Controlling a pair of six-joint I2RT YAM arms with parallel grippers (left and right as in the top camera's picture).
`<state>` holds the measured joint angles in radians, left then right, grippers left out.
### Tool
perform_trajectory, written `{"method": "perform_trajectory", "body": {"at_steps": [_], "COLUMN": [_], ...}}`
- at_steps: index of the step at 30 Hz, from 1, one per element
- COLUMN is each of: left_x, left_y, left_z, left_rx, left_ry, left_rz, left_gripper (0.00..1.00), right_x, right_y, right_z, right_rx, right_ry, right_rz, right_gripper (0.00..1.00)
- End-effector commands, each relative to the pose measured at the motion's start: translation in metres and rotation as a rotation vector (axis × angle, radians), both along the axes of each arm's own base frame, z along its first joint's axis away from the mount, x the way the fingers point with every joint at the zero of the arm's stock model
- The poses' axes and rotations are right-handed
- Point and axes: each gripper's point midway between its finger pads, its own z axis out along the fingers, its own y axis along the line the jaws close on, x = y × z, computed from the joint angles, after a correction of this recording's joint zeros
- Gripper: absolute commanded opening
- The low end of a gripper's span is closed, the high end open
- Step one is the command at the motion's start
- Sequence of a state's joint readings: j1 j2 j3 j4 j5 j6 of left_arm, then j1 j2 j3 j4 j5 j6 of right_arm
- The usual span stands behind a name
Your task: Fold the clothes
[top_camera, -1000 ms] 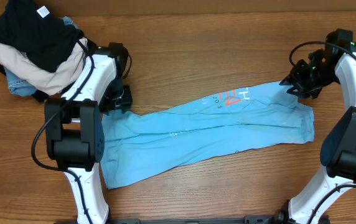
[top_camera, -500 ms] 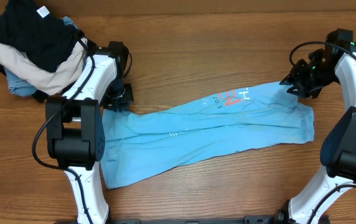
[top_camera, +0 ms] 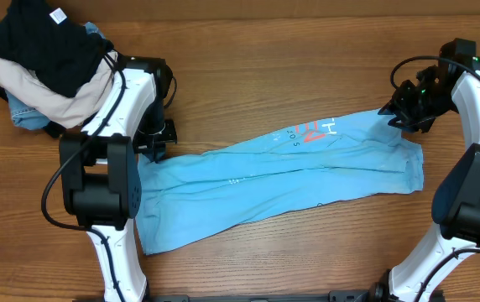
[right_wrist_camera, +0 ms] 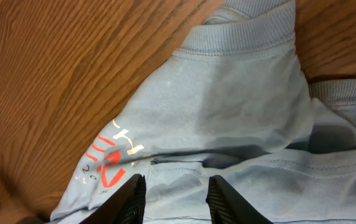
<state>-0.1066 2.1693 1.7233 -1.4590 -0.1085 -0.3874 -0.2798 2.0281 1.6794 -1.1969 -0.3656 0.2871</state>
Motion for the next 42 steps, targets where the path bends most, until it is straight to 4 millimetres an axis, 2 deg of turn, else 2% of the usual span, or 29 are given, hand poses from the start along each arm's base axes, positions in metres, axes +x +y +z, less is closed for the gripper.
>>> {"method": "perform_trajectory", "body": {"at_steps": [1,7,11,20,23,25,26,27,28,31,34,35,36,39,42], "left_x": [-0.009,-0.044,-0.061,-0.126,-0.139,-0.138,-0.137,-0.136,-0.135,-0.129,-0.114,-0.108,-0.097,-0.076,-0.064], "left_y": [-0.001,0.001,-0.009,-0.016,-0.007,0.0,0.0,0.0,0.001,0.001,0.007,0.006,0.003,-0.008,-0.029], "left_z": [0.034,0.047,0.038,0.016,0.014,0.011,0.01,0.01,0.009,0.006,0.012,0.014,0.02,0.035,0.055], "left_rx": [0.008,0.015,-0.039,0.032,0.13,0.17,0.171,0.171,0.175,0.191,0.27,0.272,0.257,0.2,0.084], "left_ry": [-0.022,0.135,0.207,0.44,0.471,0.457,0.452,0.449,0.444,0.405,0.329,0.294,0.221,0.043,-0.108], "left_rz": [0.05,0.018,-0.017,-0.078,-0.064,-0.062,-0.057,-0.056,-0.059,-0.04,0.007,0.017,0.02,0.026,0.032], "left_gripper": [0.04,0.04,0.04,0.04,0.06,0.29,0.56,0.96,1.0,1.0,1.0,1.0,1.0,1.0,0.97], "right_x": [0.006,0.006,0.005,0.005,0.006,0.006,0.005,0.005,0.005,0.005,0.004,0.003,0.004,-0.002,-0.018], "right_y": [-0.001,-0.001,-0.001,-0.001,-0.001,-0.001,-0.001,-0.001,-0.001,0.0,0.0,0.0,-0.001,0.004,0.024], "right_z": [0.012,0.012,0.012,0.012,0.012,0.012,0.012,0.012,0.012,0.013,0.022,0.031,0.05,0.078,0.077], "right_rx": [-0.018,-0.017,-0.017,-0.016,-0.013,-0.011,-0.011,-0.011,-0.01,-0.009,-0.008,-0.008,-0.012,-0.023,-0.016], "right_ry": [-0.041,-0.038,-0.037,-0.036,-0.03,-0.027,-0.027,-0.024,-0.023,-0.023,-0.017,-0.017,-0.029,-0.057,-0.008], "right_rz": [0.009,0.006,0.006,0.003,-0.015,-0.022,-0.022,-0.021,-0.022,-0.022,-0.022,-0.022,-0.021,0.023,0.115], "right_gripper": [0.37,0.37,0.37,0.38,0.38,0.38,0.42,0.43,0.44,0.42,0.29,0.22,0.16,0.16,0.16]}}
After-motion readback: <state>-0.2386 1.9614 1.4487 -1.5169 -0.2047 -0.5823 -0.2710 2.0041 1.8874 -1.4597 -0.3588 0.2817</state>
